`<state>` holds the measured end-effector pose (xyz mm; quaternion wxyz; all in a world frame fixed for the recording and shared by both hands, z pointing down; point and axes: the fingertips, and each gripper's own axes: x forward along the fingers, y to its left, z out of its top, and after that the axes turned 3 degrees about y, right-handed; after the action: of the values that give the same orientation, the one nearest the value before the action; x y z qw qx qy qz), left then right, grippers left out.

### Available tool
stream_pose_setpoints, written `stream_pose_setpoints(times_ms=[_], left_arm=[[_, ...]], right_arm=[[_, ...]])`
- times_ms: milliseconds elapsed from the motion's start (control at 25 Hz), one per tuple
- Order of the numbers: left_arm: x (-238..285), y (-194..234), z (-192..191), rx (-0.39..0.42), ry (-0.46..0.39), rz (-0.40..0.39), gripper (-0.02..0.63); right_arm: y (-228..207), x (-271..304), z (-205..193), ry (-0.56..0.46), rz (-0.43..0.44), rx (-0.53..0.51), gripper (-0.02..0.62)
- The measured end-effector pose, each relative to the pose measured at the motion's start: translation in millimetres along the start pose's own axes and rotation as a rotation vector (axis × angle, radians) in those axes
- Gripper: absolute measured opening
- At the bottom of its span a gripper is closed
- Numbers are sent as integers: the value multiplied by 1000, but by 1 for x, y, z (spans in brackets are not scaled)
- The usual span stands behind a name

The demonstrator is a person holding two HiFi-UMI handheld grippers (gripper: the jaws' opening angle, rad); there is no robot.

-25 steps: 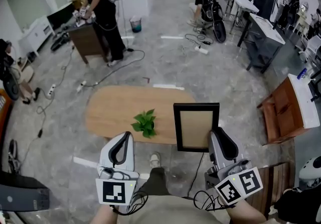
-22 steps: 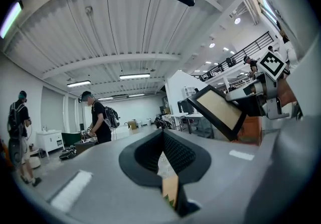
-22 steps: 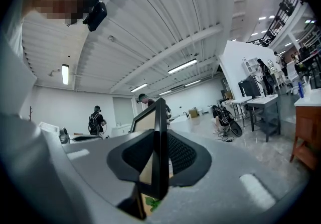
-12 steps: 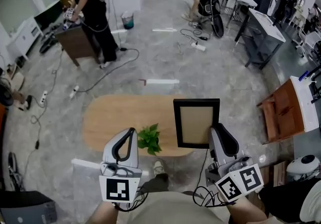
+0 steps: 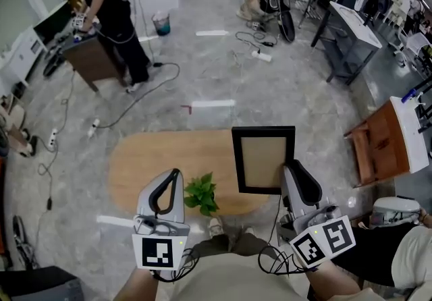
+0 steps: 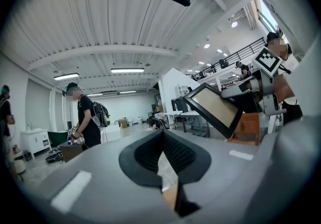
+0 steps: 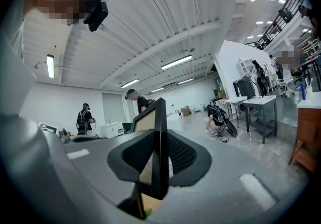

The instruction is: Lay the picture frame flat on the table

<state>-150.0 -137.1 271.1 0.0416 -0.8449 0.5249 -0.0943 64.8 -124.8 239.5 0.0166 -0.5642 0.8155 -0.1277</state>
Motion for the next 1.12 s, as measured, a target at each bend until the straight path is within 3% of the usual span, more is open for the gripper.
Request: stream_pose_setpoints(times_ms=[400,680,1120], left_arm=[[16,4,2,9,20,43,20],[31,0,-21,-12,69,50,20],[60,0,-96,-83,202,49,20]], right_arm=[[-16,19,-3,33,31,14,81],[-29,35,-23,98,48,21,83],[-52,85,-112,277,58,75,81]])
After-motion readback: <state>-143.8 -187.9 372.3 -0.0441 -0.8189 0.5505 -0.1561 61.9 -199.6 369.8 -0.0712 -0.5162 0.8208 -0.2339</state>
